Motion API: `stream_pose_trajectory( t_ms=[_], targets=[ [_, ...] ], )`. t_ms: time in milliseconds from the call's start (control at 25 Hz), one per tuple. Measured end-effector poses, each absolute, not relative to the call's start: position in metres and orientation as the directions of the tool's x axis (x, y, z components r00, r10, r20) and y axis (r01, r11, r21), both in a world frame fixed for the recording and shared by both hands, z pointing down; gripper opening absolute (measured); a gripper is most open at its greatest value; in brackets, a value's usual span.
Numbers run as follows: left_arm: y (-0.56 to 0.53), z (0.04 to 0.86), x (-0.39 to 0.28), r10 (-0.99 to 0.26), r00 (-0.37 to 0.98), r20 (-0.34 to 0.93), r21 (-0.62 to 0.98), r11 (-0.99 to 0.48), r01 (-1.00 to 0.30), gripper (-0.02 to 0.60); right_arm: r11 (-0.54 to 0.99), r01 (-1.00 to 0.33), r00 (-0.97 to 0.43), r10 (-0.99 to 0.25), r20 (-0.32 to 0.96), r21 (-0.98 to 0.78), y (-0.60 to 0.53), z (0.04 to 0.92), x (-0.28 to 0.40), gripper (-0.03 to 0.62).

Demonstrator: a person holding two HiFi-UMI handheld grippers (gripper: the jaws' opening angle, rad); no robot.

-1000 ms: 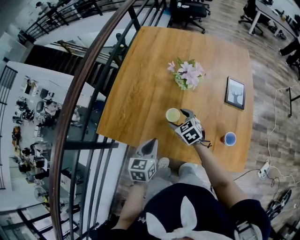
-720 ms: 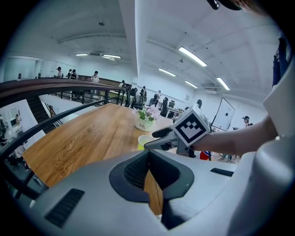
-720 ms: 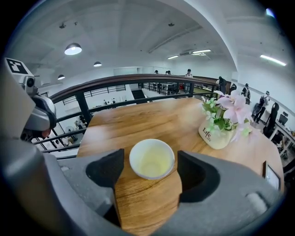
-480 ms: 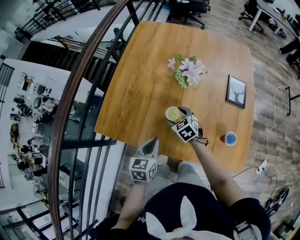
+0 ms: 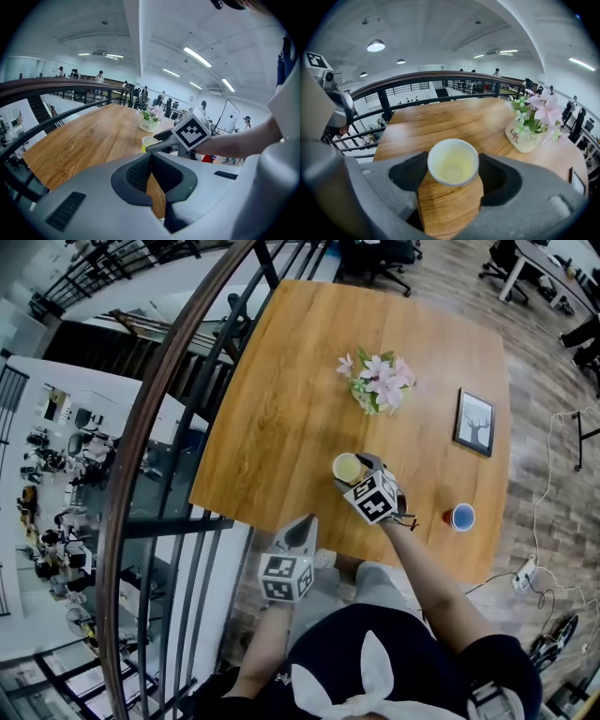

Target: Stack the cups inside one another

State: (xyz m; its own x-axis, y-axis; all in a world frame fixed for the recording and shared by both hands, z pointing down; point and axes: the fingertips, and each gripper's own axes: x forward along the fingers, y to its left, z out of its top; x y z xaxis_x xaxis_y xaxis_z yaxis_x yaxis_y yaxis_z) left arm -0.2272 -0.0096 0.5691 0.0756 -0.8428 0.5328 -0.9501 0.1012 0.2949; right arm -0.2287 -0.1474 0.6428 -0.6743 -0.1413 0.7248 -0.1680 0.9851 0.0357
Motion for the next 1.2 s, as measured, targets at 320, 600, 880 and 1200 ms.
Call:
stream_pose_trajectory(
  t_ms=[320,600,880,1200],
  targets=[
    [-0.015,0.565,-0.225,-0.848,0.086,0.523,0.290,0.082,-0.953,0.017,0.985,-0.166,-0.685,-0.154,0.712,0.054,-0.147,0.631,-0.227,0.335],
    [-0.018,0.554,-0.223,-0.857,0.093,0.507,0.278,0.061,-0.959,0.017,0.985,-0.161,-0.700,-0.159,0.697,0.063,-0.140,0.612,-0.221,0.336],
    [-0.021,0.548,-0.222,-0.864,0.100,0.493,0.263,0.039,-0.964,0.017,0.983,-0.165,-0.729,-0.179,0.661,0.085,-0.136,0.589,-0.209,0.335],
    [-0.026,0.535,-0.225,-0.874,0.098,0.476,0.238,0.021,-0.971,0.017,0.975,-0.203,-0.774,-0.216,0.595,0.090,-0.133,0.545,-0.186,0.336]
  ],
)
